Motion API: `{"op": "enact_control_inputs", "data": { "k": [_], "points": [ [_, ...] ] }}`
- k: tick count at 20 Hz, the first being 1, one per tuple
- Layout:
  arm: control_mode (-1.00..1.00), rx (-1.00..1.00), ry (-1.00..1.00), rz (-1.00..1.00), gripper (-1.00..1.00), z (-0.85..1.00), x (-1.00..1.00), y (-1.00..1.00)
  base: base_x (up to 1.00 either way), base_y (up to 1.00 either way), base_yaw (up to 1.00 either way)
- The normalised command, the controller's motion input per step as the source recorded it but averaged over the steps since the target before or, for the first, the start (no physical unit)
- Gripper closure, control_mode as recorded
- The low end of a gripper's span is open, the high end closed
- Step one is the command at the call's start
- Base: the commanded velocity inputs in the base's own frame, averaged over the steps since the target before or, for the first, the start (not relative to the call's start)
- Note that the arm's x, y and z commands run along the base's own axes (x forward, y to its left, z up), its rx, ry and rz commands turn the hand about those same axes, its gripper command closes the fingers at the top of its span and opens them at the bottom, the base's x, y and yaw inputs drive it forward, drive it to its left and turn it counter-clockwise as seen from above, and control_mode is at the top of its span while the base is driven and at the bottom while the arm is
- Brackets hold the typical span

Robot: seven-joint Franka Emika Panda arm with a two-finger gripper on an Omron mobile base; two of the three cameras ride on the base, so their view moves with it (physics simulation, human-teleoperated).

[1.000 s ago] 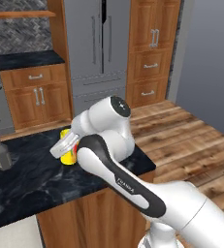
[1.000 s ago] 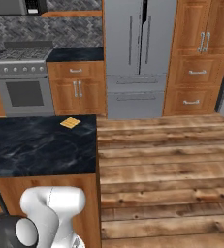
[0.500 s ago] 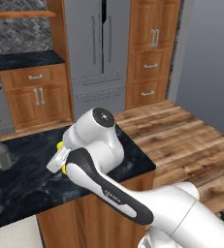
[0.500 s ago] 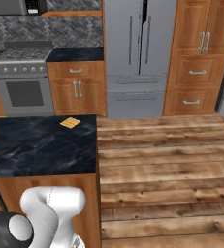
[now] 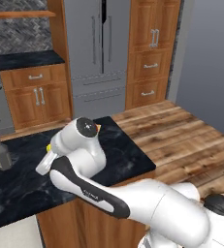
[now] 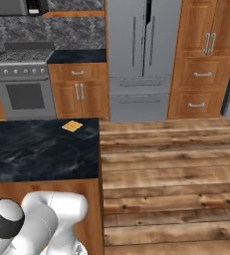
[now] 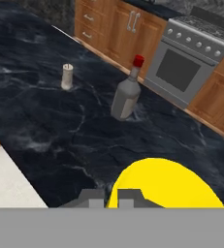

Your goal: Open the cabinet directly in front. Then move the liquor and the cup to the dining counter with the candle on it.

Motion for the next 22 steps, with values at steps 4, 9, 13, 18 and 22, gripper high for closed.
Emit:
{"op": "enact_control_inputs", "data": {
  "k": [4, 9, 13, 18, 22],
  "points": [
    [-1.00, 0.00, 0.00, 0.00, 1.00, -0.29, 0.49, 0.45, 0.00, 0.00, 0.00],
    [-1.00, -0.01, 0.00, 0.00, 1.00, -0.22, 0.42, 0.29, 0.00, 0.00, 0.00],
    [-1.00, -0.04, 0.00, 0.00, 1.00, -0.18, 0.33, 0.19, 0.00, 0.00, 0.00],
    [-1.00, -0.05, 0.00, 0.00, 1.00, -0.16, 0.24, 0.12, 0.00, 0.00, 0.00],
    [-1.00, -0.01, 0.00, 0.00, 1.00, -0.29, 0.19, 0.06, 0.00, 0.00, 0.00]
  ]
}}
